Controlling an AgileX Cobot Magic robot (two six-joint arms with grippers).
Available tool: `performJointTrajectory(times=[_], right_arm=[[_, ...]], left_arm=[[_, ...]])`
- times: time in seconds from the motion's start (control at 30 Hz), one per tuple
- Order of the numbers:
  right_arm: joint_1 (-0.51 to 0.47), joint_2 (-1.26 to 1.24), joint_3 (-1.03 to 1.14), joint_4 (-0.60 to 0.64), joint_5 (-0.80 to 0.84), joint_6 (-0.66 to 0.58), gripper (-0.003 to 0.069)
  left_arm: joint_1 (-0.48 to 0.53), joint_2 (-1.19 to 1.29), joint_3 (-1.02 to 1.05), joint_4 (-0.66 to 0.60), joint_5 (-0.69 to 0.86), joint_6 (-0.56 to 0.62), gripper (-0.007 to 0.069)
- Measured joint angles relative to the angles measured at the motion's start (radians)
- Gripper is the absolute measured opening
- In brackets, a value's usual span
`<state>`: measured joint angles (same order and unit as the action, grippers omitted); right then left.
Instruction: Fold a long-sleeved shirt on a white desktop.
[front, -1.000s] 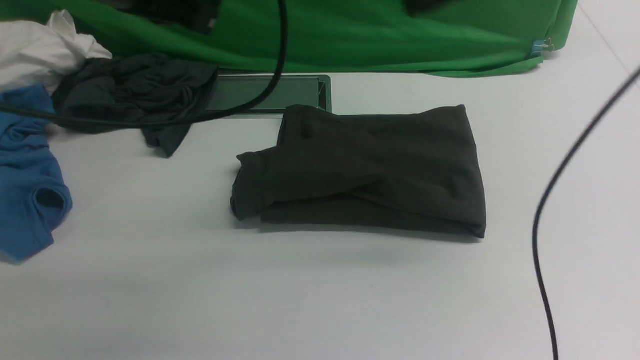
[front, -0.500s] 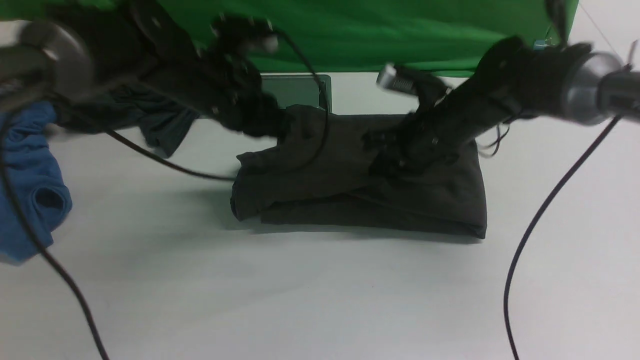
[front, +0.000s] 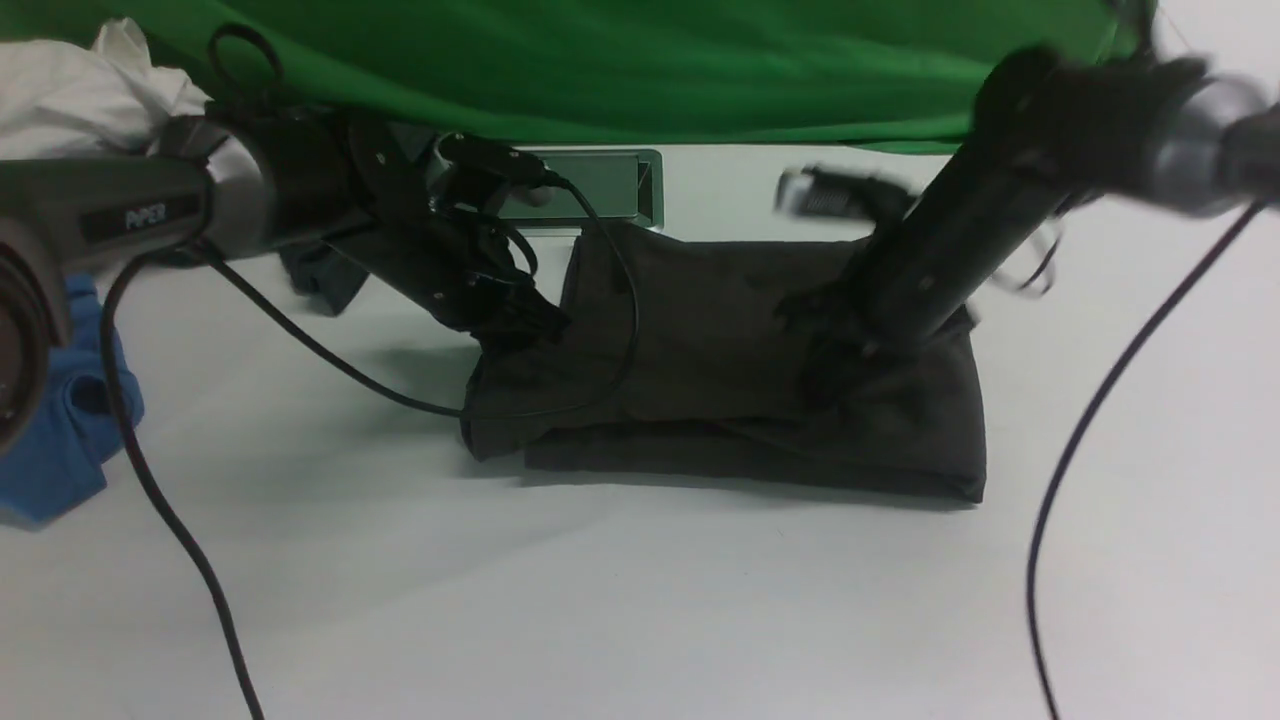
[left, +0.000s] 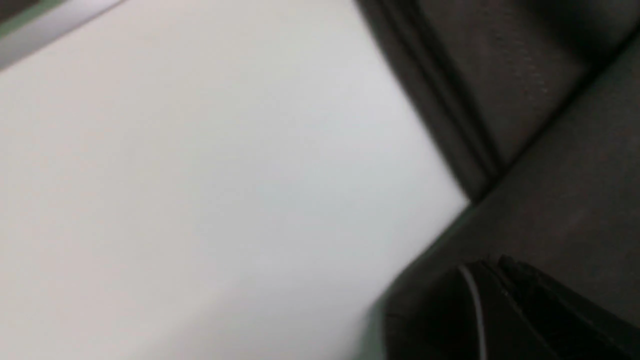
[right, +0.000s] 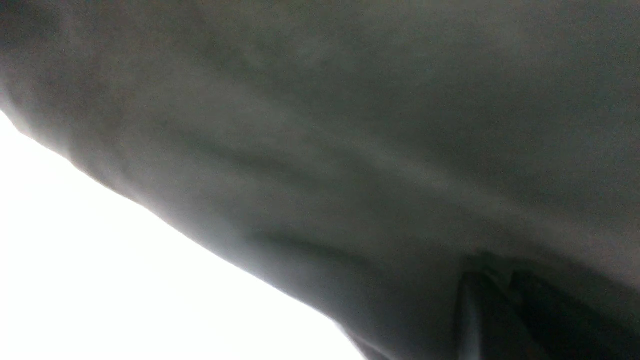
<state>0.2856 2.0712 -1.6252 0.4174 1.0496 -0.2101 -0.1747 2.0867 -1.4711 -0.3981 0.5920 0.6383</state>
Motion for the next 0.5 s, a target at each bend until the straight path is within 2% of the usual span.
performJointTrajectory(times=[0.23,0.43,0.5], right_arm=[[-0.097,-0.038,-0.015,-0.169,-0.188,0.077,0.0071],[-0.118,0.101,-0.012,-0.190,-0.356,0.037,0.0074],[-0.118,0.145,-0.013,-0.185,-0.448,0.018,0.0074]], left_arm=[[0.017,-0.235,0.002,0.006,0.049,0.004,0.0017],[0.006,-0.535,0.091,-0.018,0.015,0.015,0.0017],[0.004,-0.717,0.195,-0.046,-0.036,0.016,0.0017]])
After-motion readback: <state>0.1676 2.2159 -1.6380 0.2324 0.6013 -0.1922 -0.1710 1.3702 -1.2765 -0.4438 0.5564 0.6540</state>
